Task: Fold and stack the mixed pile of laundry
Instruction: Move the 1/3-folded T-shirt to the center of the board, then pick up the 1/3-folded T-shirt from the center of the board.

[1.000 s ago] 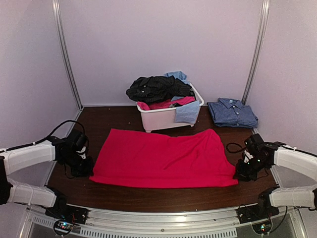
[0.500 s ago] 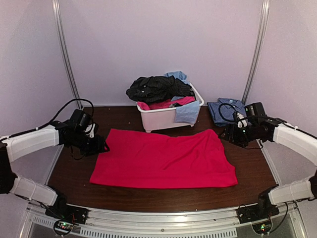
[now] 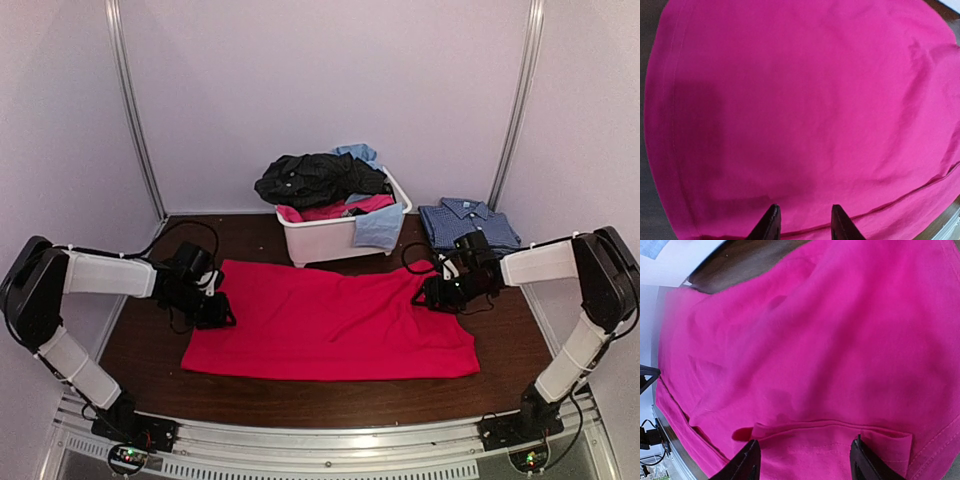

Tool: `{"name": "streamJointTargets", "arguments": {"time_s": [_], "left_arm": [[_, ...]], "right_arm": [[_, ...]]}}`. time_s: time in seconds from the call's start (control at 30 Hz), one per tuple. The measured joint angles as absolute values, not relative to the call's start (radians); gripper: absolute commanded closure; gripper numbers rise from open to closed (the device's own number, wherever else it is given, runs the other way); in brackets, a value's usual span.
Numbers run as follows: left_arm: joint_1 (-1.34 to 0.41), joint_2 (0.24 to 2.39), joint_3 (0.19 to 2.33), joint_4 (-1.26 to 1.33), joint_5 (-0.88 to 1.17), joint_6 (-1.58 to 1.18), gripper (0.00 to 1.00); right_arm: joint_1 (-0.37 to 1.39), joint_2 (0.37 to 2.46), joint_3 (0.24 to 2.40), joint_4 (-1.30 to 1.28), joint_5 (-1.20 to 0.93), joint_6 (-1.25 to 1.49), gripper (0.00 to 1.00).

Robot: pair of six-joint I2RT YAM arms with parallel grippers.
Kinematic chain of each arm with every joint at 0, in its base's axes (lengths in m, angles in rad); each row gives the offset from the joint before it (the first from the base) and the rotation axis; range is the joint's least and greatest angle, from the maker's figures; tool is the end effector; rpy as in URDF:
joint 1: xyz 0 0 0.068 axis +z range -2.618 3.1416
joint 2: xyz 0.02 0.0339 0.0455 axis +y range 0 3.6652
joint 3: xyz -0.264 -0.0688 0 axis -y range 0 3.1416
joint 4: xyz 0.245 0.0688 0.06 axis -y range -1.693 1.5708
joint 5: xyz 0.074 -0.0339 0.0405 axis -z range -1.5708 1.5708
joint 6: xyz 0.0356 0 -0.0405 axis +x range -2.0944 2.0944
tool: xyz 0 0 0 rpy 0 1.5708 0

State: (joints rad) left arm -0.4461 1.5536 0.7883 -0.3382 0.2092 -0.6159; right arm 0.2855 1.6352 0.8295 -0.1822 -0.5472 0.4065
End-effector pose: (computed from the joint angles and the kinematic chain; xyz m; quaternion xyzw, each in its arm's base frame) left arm 0.2519 -0.1287 0.1539 -0.0580 0.9661 -0.2042 0.1471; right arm 0.2898 0.1044 0.1546 -0.0217 0.9252 0.3373 0.1725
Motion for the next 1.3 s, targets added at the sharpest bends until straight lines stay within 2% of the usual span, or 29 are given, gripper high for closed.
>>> {"name": "streamJointTargets", "arguments": {"time_s": [0.2,0.37,0.4,0.53,0.63,0.73,0.9,1.3], "left_arm": [[-0.446,1.469,0.640,-0.294,0.206,-0.673,0.75],[-0.455,1.356,0.542,-0.296,0.207,-0.727,0.75],[-0.459,1.333,0.528,-0.309,0.207,-0.736,0.72],[-0.466,1.258,0.522,-0.392,0.195,-0.736,0.48],[-0.431,1.254,0.592,-0.432,0.183,-0.713,0.42],[-0.339,1.320,0.718,-0.400,0.197,-0.685,0.37],[-0.269,1.514,0.956,-0.345,0.195,-0.625,0.36],[-0.229,1.899,1.234,-0.320,0.118,-0.522,0.37]], "right_arm": [[0.286,1.608,0.720,-0.102,-0.574,0.407,0.41],[0.301,1.534,0.615,-0.047,-0.605,0.433,0.41],[0.304,1.512,0.597,-0.052,-0.612,0.438,0.40],[0.306,1.434,0.578,-0.149,-0.622,0.442,0.33],[0.270,1.383,0.628,-0.219,-0.616,0.427,0.33],[0.194,1.407,0.753,-0.236,-0.599,0.400,0.32],[0.111,1.568,0.957,-0.197,-0.568,0.353,0.31],[0.084,1.837,1.070,-0.215,-0.543,0.271,0.29]]}}
